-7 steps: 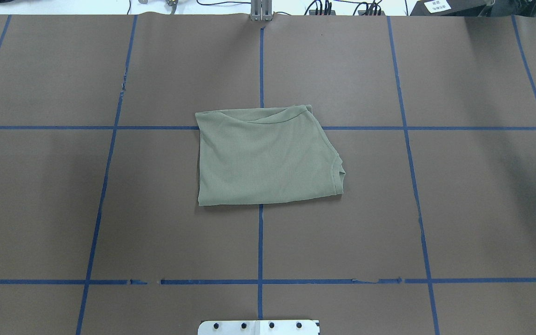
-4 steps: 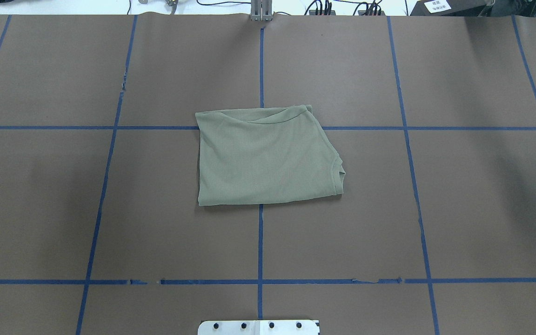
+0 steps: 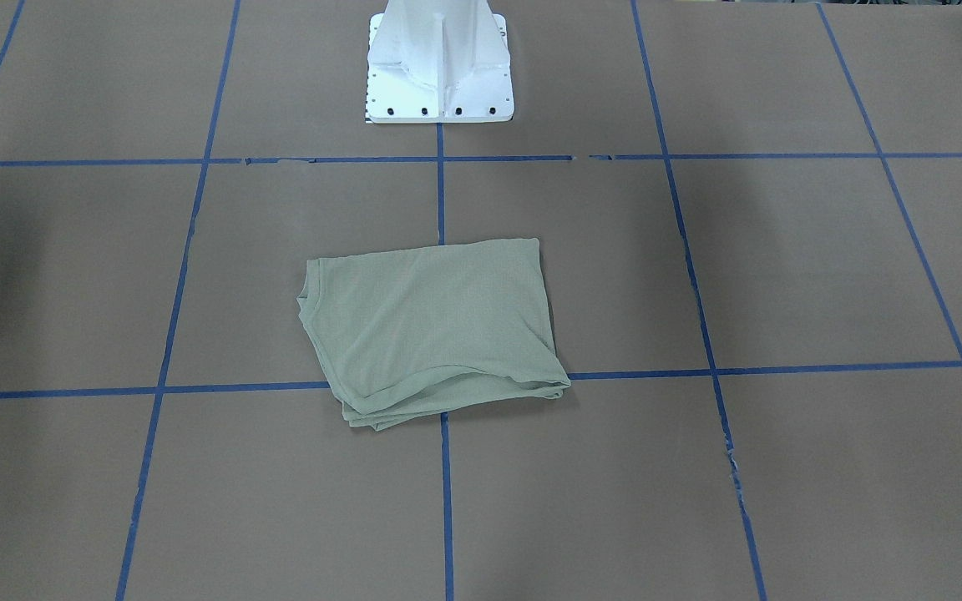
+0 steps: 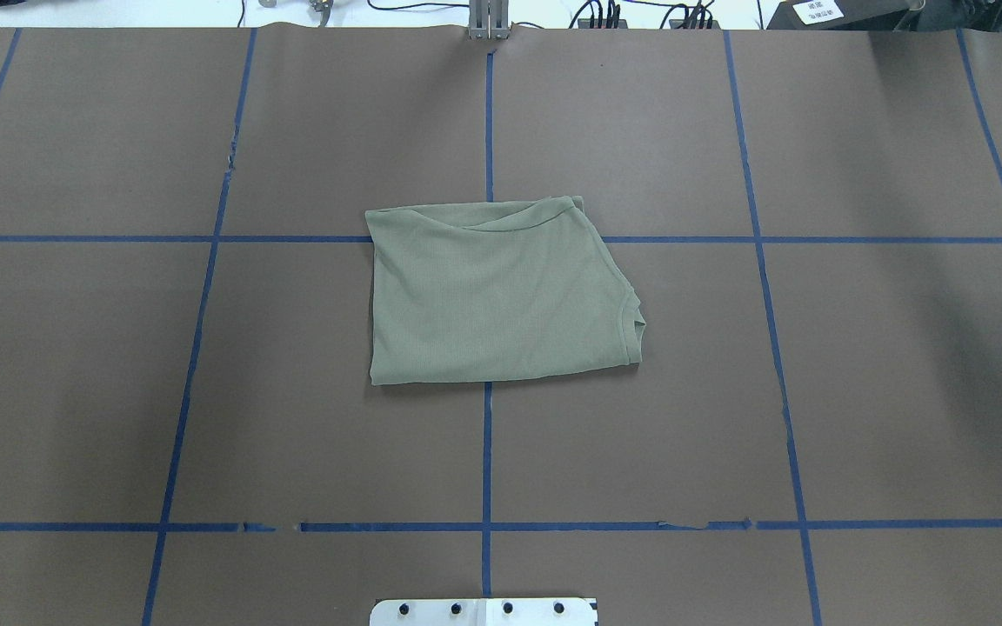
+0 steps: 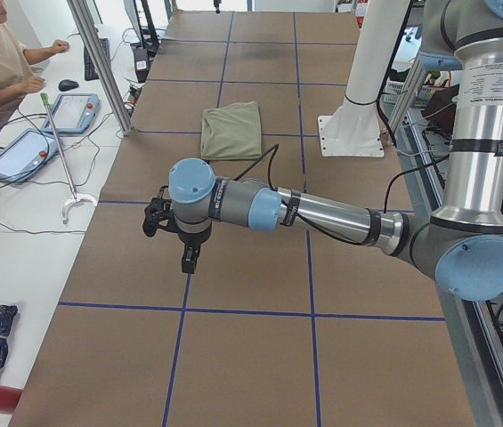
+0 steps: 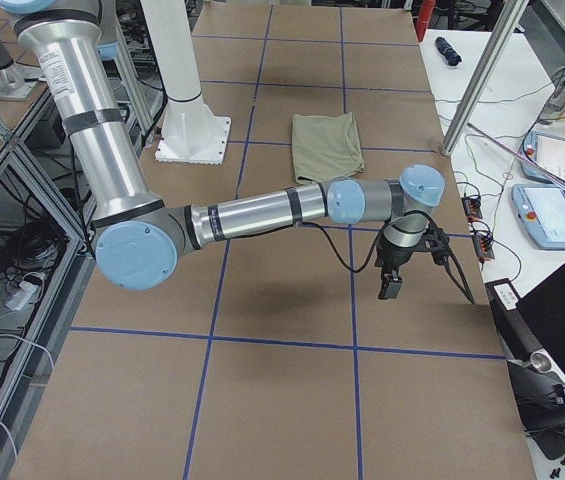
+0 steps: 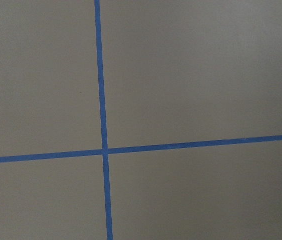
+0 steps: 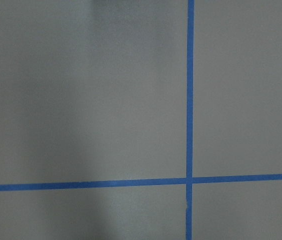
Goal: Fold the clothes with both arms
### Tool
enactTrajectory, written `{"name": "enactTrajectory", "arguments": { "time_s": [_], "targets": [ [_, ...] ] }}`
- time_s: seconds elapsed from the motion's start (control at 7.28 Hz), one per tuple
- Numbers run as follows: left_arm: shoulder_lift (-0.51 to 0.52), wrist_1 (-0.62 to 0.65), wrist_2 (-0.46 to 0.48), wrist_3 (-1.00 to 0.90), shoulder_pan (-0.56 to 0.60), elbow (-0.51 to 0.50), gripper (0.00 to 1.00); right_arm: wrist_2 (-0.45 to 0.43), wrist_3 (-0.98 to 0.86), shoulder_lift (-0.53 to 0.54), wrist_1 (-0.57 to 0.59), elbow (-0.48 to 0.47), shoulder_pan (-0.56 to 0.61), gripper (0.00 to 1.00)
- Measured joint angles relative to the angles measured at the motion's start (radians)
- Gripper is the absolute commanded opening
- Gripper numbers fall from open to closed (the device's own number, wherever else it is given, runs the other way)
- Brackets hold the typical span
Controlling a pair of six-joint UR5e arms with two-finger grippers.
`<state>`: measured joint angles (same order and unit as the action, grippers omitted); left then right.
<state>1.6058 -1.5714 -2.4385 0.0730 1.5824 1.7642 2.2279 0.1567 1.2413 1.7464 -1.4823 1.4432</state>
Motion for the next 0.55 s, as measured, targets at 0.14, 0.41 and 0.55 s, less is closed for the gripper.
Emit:
{"name": "enactTrajectory", "arguments": {
  "time_s": [0.14,0.41,0.55],
  "targets": [
    [0.008,0.001,0.020,0.000,-0.015,0.001,1.00,0.000,-0.004,0.005,-0.002,0.001,-0.002,1.00],
    [0.034,0.004,0.123,0.002,-0.053,-0.017,1.00,0.015,-0.009,0.017,-0.023,-0.001,-0.011,1.00],
    [0.038,0.004,0.143,0.005,-0.061,-0.023,1.00,0.041,-0.006,0.022,-0.032,0.012,-0.021,1.00]
  ]
}}
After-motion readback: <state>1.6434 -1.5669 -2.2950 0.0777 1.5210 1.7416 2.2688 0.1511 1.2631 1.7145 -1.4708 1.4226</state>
